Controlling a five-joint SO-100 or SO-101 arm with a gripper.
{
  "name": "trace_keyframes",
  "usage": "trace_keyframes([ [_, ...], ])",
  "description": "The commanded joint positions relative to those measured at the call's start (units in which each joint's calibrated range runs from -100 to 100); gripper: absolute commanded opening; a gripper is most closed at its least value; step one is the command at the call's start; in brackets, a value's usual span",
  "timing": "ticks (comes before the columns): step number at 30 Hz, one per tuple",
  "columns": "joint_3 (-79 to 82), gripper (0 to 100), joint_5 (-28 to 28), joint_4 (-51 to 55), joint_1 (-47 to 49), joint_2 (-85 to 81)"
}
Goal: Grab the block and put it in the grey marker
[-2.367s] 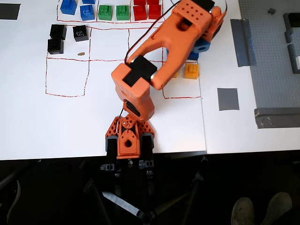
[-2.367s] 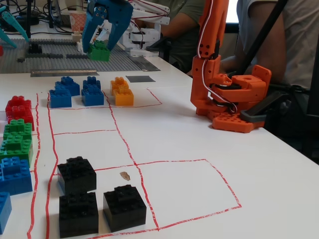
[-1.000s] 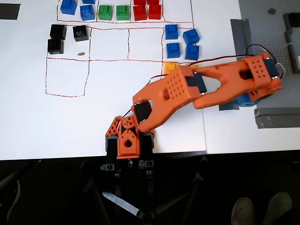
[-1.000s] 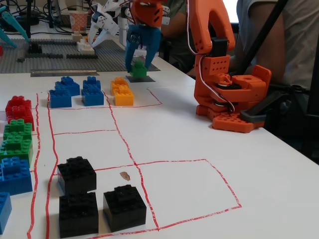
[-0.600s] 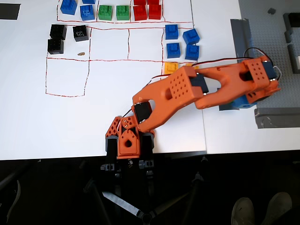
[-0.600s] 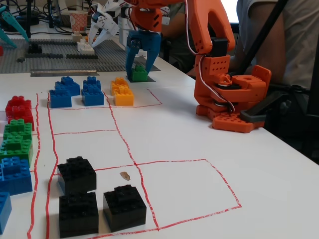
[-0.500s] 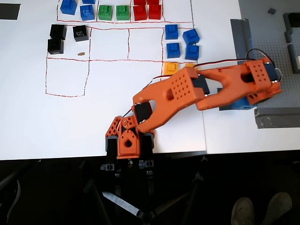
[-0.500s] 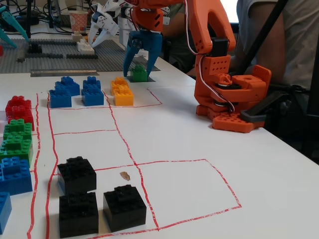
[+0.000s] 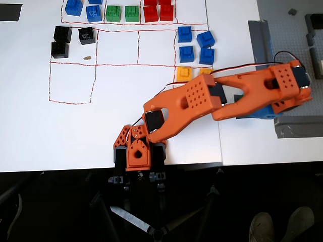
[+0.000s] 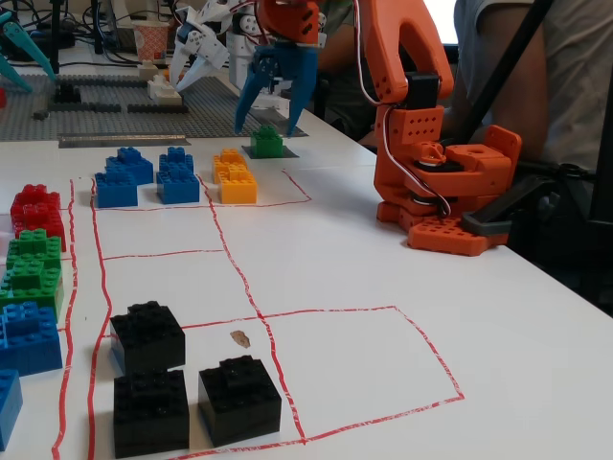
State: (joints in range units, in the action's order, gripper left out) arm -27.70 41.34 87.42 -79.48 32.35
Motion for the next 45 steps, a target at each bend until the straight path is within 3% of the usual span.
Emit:
trace_keyframes([
  [1, -4.9, 26, 1.0, 3.8, 0.5, -14.1],
  [6, 1.6, 15, -1.8, 8.6, 6.0, -22.0],
  [16, 20.9, 0, -13.8, 6.4, 25.2, -35.5],
  [26, 41.8, 0, -28.3, -2.4, 48.9, -44.1],
  [33, 42.7, 0, -37.7, -2.7, 63.8, -43.9],
  [45, 39.0, 0, -45.7, -6.2, 76.8, -40.6],
])
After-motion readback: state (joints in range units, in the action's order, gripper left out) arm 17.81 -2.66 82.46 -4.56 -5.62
